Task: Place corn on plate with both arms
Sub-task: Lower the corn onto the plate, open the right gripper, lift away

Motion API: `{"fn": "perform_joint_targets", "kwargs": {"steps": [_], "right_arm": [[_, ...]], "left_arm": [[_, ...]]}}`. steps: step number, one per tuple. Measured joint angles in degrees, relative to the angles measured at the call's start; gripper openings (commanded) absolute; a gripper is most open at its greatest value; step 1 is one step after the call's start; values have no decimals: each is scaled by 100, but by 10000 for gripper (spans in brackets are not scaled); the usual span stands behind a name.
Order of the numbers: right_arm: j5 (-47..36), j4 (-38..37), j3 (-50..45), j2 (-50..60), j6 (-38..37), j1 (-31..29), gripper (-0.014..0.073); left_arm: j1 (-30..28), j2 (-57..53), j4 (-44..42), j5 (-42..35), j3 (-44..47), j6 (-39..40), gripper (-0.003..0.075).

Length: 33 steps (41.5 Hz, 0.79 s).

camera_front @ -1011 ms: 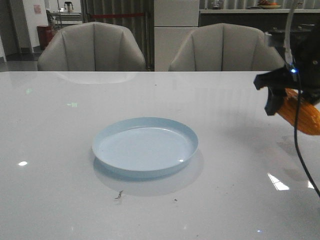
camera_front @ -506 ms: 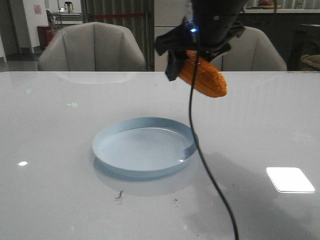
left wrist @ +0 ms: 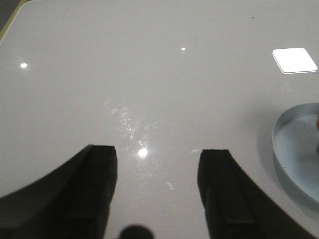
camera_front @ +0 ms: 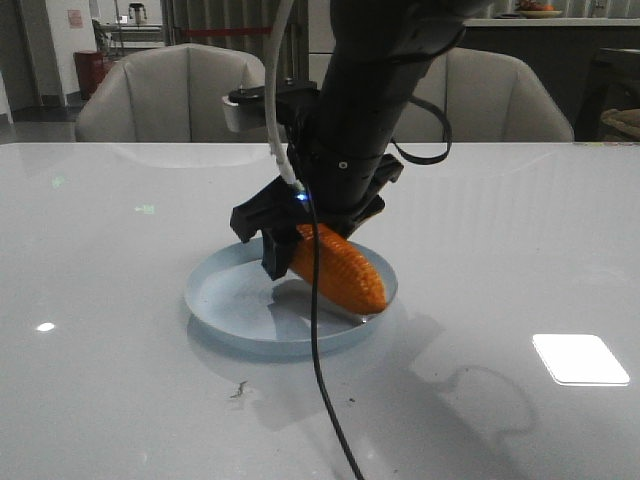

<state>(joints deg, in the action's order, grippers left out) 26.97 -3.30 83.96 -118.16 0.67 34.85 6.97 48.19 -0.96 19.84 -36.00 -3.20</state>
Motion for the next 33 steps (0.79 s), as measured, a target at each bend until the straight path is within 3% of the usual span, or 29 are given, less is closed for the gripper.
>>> {"fn": "perform_joint_targets", "kwargs": {"steps": [11,22,33], "right_arm": [[-98,12,70,-58,0,0,549],[723,-245,778,512,0,-69,549],[1849,-60,1117,1628,-328,-990,549]], "left_arm": [[0,0,0,0,0,0,430],[0,0,0,85,0,0,430],[0,0,-92,134,0,0,430]]}}
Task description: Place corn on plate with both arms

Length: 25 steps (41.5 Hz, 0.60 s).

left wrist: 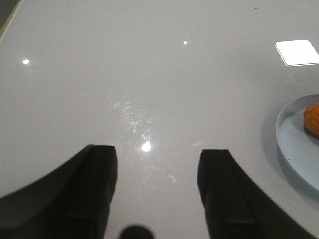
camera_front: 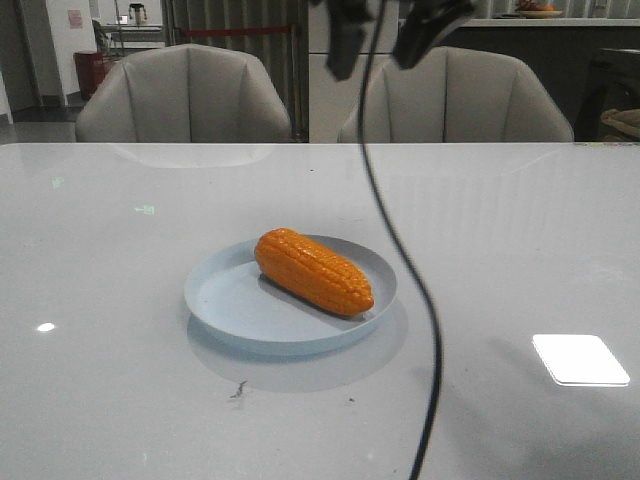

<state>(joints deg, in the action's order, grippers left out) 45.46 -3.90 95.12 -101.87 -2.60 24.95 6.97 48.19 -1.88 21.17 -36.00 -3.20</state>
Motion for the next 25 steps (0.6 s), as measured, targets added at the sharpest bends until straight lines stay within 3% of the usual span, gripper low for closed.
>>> {"fn": "perform_joint_targets", "kwargs": {"steps": [14,25], "right_arm": [[665,221,-286,1206,132,-1610,549],[47,424,-2311,2556,260,-2274,549]], "left_arm": [[0,0,-86,88,0,0,430],[0,0,-86,101,0,0,430]]}}
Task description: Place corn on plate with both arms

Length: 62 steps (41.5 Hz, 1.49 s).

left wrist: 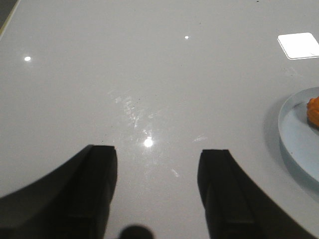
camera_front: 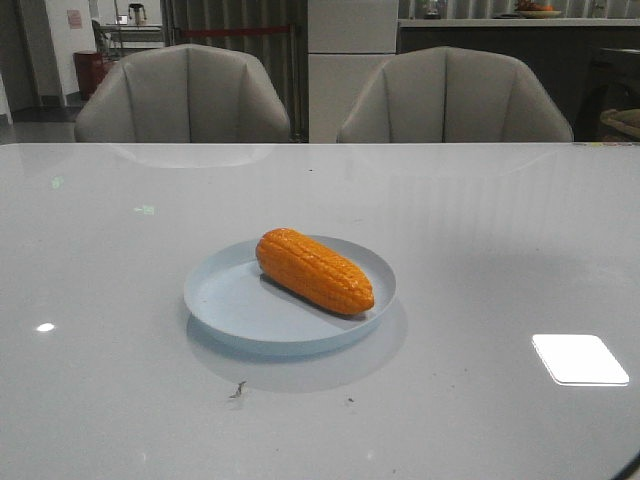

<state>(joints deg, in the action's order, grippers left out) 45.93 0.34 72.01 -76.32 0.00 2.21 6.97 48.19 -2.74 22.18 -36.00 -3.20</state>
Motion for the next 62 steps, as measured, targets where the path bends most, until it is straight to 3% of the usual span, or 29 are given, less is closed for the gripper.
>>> {"fn": "perform_joint_targets", "kwargs": {"steps": [10,19,25,42,62], "right_arm": [[-794,460,-2280,1438,0,-38,549],[-1128,764,-3432,2486,0,-38,549],[-1179,773,-3592,2869,31,-38,549],[-1203,785,-3605,2945,31,-38,549],[-1203,785,-3605,2945,41,-38,549]], "left_arm": [[0,0,0,9,0,0,430],[0,0,0,9,0,0,430],[0,0,0,9,0,0,391],[0,0,0,9,0,0,94],[0,0,0,21,0,0,94]]}}
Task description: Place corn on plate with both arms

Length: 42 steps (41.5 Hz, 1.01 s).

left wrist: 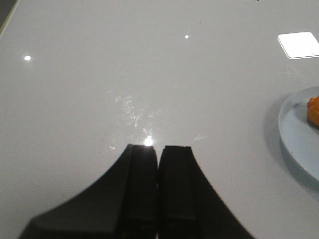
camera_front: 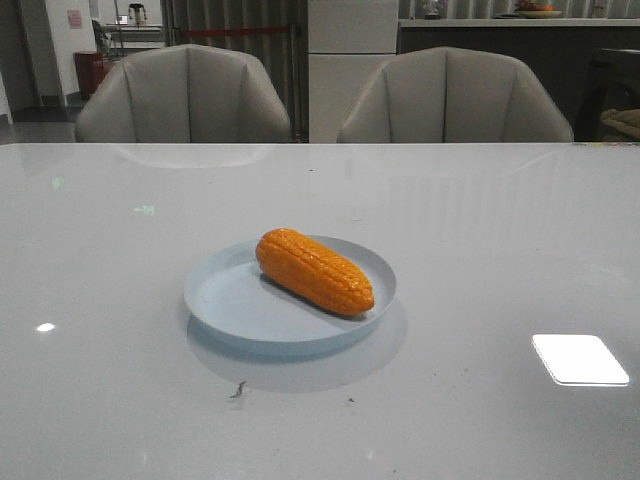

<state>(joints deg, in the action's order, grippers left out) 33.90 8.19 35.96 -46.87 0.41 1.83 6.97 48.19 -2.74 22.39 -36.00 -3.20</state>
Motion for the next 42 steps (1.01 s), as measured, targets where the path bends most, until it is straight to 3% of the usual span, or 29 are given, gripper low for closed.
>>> {"fn": "perform_joint_targets", "kwargs": {"steps": [17,25,30,42], "right_arm": [[0,0,0,0,0,0,549],[0,7,0,0,0,0,549],[0,7,0,0,0,0,549],[0,7,0,0,0,0,549]], "left_arm": [[0,-23,0,0,0,0,94],[0,-543,0,-74,230,0,94],[0,-1129,0,-542,671,0,94],[0,-2729,0,-2610,2194,0,94]]}}
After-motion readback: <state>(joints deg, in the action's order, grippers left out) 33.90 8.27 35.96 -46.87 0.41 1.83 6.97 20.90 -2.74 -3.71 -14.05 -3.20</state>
